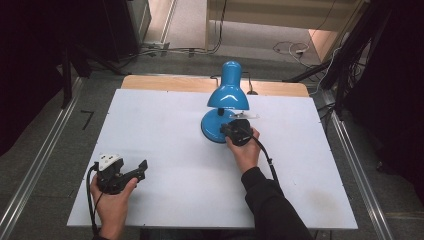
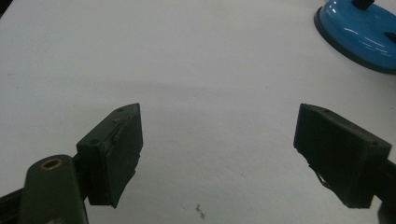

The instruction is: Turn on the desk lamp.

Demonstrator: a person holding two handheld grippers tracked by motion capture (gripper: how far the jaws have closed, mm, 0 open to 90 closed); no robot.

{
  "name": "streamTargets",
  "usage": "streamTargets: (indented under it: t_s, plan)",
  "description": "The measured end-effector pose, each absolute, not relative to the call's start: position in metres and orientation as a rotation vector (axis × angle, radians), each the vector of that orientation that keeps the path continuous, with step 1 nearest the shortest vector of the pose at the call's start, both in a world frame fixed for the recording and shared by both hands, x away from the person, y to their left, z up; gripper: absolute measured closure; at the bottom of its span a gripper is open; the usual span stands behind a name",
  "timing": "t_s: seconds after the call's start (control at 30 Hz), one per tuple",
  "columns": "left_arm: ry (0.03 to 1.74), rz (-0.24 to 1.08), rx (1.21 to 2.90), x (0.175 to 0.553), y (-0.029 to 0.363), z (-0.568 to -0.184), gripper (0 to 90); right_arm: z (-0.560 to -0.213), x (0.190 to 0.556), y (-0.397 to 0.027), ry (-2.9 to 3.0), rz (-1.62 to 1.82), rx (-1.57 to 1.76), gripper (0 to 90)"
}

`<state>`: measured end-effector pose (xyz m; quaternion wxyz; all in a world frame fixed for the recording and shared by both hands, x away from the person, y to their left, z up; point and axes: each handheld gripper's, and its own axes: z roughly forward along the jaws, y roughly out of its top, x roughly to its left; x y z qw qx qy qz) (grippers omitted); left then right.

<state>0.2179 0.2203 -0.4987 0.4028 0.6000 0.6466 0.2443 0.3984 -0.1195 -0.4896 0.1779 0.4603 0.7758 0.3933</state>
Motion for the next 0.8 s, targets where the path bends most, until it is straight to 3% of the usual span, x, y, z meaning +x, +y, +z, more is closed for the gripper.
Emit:
streamTargets:
  t_s: [0.8]
  plan:
    - [1.634,0.604,1.507,0.2177,0.2206,-0.4989,16.3,-0.4929,0.3952,-0.1168,2.173,1.094,1.263,88.2]
